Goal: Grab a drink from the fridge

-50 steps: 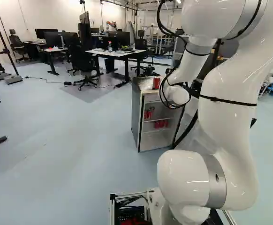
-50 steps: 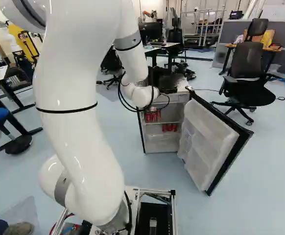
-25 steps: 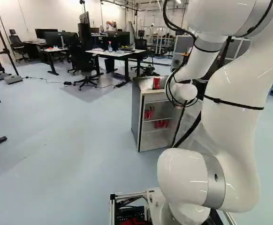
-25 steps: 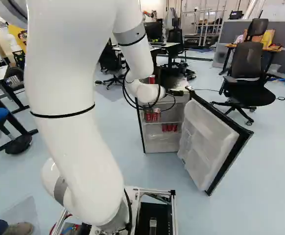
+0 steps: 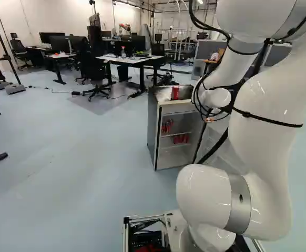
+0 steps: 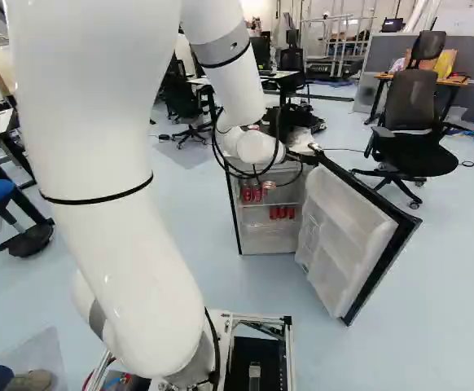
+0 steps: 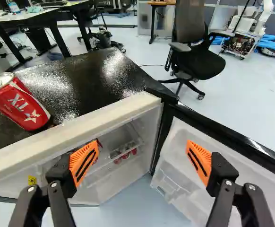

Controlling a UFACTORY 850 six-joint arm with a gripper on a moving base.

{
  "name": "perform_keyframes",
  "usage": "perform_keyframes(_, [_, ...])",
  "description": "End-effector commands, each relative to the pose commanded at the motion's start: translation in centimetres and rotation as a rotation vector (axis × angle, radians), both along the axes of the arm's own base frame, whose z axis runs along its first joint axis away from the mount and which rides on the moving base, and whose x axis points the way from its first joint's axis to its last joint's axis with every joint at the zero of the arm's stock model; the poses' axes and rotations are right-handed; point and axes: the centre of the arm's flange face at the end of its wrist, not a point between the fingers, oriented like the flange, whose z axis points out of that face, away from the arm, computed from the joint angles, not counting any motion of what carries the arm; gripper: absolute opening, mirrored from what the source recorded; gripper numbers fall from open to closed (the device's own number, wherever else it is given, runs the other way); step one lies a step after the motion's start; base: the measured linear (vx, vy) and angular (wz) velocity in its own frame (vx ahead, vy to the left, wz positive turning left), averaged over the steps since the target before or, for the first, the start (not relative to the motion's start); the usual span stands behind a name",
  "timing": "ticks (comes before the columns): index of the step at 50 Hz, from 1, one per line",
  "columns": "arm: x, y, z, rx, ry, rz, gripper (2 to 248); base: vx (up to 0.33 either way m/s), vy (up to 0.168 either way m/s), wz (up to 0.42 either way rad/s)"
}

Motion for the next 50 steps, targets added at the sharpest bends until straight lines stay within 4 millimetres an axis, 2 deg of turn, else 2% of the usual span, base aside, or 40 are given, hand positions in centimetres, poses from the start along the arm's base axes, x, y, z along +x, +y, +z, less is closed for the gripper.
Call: perform_keyframes(50, [-1.7, -7.2, 4.1, 0.033, 0.054, -0.140, 247, 0.000, 0.000, 0.000])
